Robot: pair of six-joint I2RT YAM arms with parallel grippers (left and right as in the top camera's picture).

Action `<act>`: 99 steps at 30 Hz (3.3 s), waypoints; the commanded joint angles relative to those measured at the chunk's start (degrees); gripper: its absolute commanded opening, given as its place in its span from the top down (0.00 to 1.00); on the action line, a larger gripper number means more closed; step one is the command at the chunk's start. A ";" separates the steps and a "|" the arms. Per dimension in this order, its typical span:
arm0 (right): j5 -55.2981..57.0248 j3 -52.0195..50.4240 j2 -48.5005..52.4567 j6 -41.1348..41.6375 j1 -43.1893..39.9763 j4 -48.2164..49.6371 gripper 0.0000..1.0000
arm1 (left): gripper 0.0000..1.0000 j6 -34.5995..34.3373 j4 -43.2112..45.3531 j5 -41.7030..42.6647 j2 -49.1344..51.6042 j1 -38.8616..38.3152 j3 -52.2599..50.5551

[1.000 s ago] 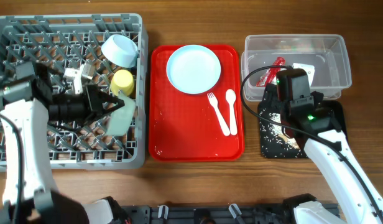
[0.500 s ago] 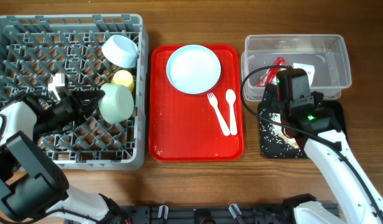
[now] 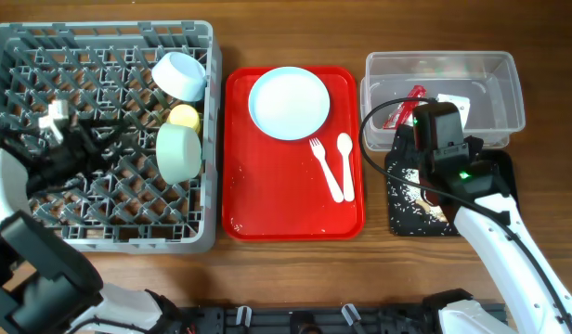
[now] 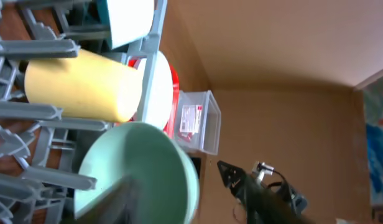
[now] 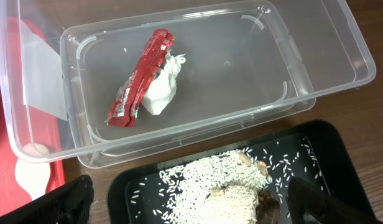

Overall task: Sort waste into correct bins and load items into the dishwasher rack
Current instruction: 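Set the green bowl into the rack beside the yellow cup and release, then move the left gripper right over the white fork on the red tray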

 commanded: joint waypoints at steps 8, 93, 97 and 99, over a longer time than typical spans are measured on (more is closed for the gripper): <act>0.96 0.52 0.00 -0.02 -0.09 0.09 0.00 | 0.42 -2.71 -4.52 -21.66 -10.69 -13.73 1.75; 0.96 0.52 0.00 0.00 -0.09 0.11 0.00 | 0.15 -43.06 46.29 -65.66 -4.28 -68.67 2.21; 0.96 0.52 0.00 0.00 -0.09 0.09 0.00 | 0.23 -41.18 44.89 -65.61 5.11 -69.68 11.72; 0.96 0.52 0.00 -0.02 -0.09 0.09 0.00 | 0.33 -41.13 46.95 -68.26 8.74 -70.79 12.24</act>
